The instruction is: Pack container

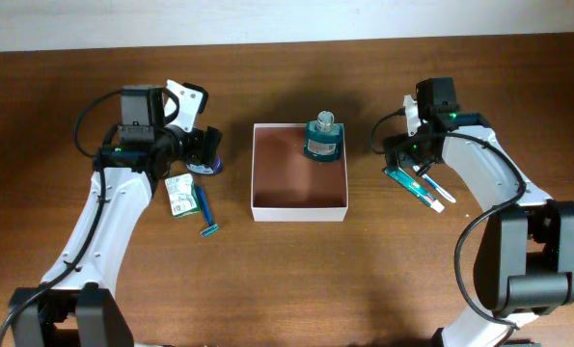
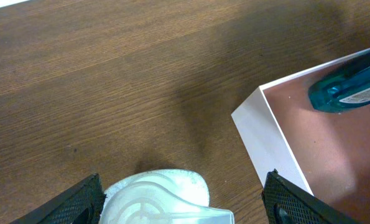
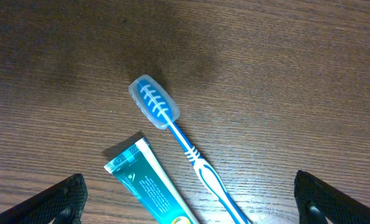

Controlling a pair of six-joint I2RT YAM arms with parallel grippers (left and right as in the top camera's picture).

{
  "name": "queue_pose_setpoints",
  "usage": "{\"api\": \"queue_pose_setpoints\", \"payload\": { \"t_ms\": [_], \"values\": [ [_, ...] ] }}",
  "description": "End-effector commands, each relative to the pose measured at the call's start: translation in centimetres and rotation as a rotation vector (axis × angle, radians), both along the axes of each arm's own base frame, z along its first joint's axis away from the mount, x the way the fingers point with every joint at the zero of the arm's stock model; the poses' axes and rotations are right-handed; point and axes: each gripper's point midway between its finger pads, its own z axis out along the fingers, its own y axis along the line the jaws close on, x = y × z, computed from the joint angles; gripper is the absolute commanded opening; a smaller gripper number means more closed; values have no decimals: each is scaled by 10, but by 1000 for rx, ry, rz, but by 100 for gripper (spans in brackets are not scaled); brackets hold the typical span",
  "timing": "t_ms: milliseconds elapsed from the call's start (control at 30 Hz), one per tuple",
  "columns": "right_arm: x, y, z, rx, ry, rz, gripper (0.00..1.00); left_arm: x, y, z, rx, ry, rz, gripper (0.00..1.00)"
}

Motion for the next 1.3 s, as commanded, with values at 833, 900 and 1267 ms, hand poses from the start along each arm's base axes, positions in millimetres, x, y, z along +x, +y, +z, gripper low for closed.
{"api": "queue_pose_setpoints", "payload": {
  "t_ms": [833,900,1267],
  "values": [
    [-1,-3,5,-9,-11,-3,99,10,12,-5,58,-3,42,80],
    [-1,-3,5,-9,-11,-3,99,10,12,-5,47,2,55,80],
    [-1,-3,5,-9,-11,-3,99,11,12,-13,10,34,100,79]
  ]
}}
